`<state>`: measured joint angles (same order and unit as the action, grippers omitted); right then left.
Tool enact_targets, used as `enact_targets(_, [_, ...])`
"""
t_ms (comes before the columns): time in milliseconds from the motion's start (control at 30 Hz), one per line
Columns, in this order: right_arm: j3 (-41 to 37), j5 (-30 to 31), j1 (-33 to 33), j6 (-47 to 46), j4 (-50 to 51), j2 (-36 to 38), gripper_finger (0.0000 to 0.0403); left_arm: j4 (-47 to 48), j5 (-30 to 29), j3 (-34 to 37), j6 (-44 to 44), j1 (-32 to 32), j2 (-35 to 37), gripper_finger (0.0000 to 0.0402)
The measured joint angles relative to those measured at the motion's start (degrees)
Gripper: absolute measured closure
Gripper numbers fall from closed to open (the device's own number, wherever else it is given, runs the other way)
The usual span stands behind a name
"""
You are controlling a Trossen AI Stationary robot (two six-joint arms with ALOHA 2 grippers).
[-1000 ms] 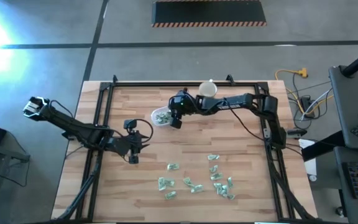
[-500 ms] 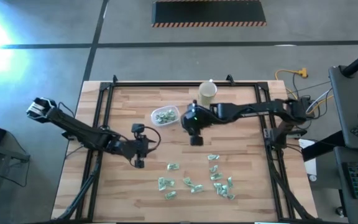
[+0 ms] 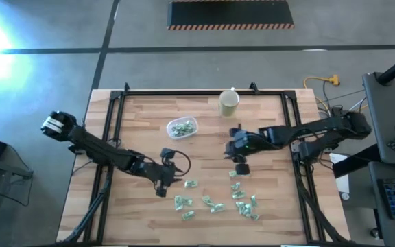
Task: Pick and place Stevia / Truvia into bins
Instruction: Put the stevia packet into the transparent container
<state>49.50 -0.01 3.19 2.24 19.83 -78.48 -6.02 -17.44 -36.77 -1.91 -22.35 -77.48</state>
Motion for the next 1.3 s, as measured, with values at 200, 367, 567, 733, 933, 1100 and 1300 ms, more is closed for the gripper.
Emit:
enact_targets(200, [-12.81,0.17,0.06,-0.54,-12.53,8.00,0.0330,-7.33,1.78,0.04,-0.01,-0.02,-5.03,0.0281])
enact_targets(367, [-19.15,0.17,0.04,-1.06,-16.19,13.10,0.0330,-12.22,2.65,0.04,-0.33,-0.02,-9.70,0.0281])
enact_targets(567, [-21.70,0.15,0.04,-3.66,-16.36,17.36,0.0330,-14.02,2.85,-0.39,-0.38,0.16,-14.41,0.0281])
enact_targets(733, [-21.73,0.11,0.08,-3.78,-17.91,18.30,0.0330,-16.19,2.85,-1.78,-0.11,0.49,-17.48,0.0281])
enact_targets(933, [-21.77,-0.02,0.08,-3.70,-18.95,17.51,0.0330,-16.14,5.78,-2.40,1.24,1.34,-18.92,0.0281])
enact_targets(1100, [-21.75,0.00,0.06,-3.62,-19.23,16.95,0.0330,-15.89,8.94,-2.37,3.94,2.48,-19.18,0.0281])
enact_targets(1300, [-21.75,-0.01,0.06,-3.63,-19.26,16.85,0.0330,-15.76,11.29,-2.29,5.17,2.91,-19.53,0.0281])
